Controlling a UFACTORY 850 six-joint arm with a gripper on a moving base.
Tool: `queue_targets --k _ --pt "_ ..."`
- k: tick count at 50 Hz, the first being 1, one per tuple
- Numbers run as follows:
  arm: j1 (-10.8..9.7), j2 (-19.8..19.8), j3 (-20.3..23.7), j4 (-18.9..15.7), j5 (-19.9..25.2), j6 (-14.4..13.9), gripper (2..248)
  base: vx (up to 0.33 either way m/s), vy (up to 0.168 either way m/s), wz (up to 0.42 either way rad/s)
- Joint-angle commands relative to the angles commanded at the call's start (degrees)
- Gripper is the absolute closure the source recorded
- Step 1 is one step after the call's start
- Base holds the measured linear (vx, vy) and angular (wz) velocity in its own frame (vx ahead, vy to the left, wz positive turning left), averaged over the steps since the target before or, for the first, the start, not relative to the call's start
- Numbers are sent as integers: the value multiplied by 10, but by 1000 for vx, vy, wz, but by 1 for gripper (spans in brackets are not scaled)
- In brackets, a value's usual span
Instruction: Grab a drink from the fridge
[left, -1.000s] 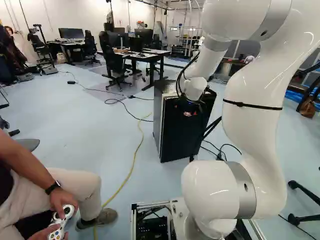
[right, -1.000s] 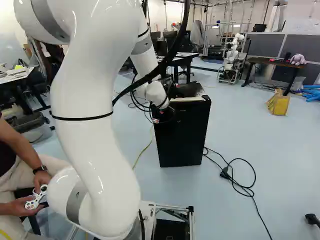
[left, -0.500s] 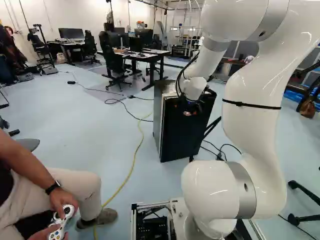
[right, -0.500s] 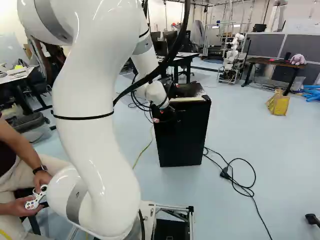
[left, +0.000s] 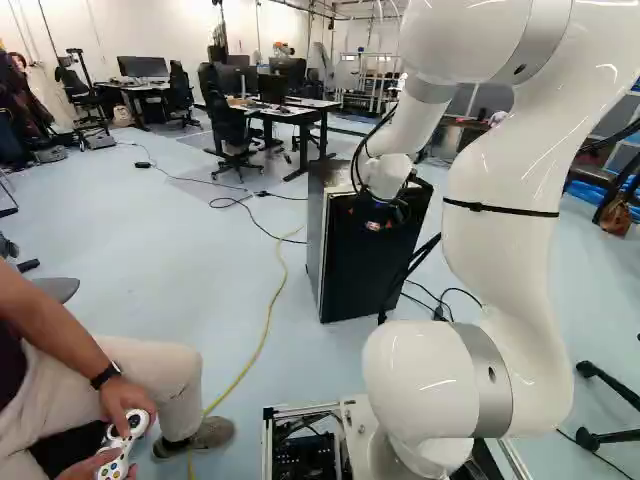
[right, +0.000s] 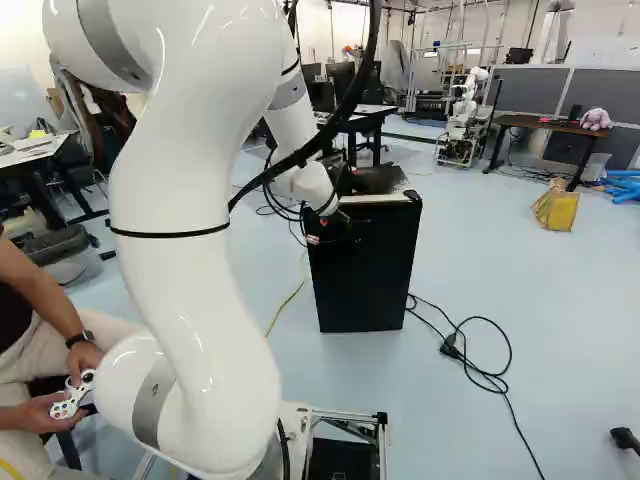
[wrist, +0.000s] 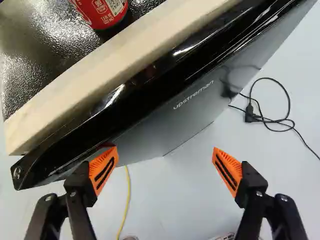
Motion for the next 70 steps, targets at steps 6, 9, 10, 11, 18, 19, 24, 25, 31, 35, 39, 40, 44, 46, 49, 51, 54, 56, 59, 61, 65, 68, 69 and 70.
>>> queue_targets --k 6,9,10,11,18,19,24,25,31,35,39,40,44,46,49,51,54,56,59,61,65,68,69,70 --pt "0 -2 -3 0 0 0 3 0 0 0" --pt "0 -3 -4 0 0 0 3 0 0 0" --pt "1 -4 -5 0 0 0 3 0 0 0" --pt "1 -4 -5 0 0 0 3 0 0 0" --pt "1 -6 -8 0 0 0 3 0 0 0" --pt "1 -6 -8 0 0 0 3 0 0 0" --pt "1 -8 -10 0 0 0 3 0 0 0" --pt "1 -8 -10 0 0 0 3 0 0 0" --pt "1 -8 -11 0 0 0 3 0 0 0" --pt "1 -8 -11 0 0 0 3 0 0 0" --pt "1 -6 -7 0 0 0 3 0 0 0" --pt "1 -4 -6 0 0 0 3 0 0 0" --pt "0 3 3 0 0 0 3 0 0 0" --pt "0 7 8 0 0 0 3 0 0 0" --pt "0 13 17 0 0 0 3 0 0 0" --pt "0 17 22 0 0 0 3 0 0 0" --pt "-1 24 31 0 1 0 3 0 0 0" --pt "-1 29 37 0 3 0 3 0 0 0" --pt "-1 36 46 0 9 0 3 0 0 0" --pt "-1 40 51 -1 16 0 3 0 0 0" --pt "-2 50 63 -3 33 0 3 0 0 0" --pt "-2 58 73 -7 49 0 3 0 0 0" --pt "-2 59 75 -8 53 0 3 0 0 0" --pt "-2 62 78 -10 58 0 3 0 0 0"
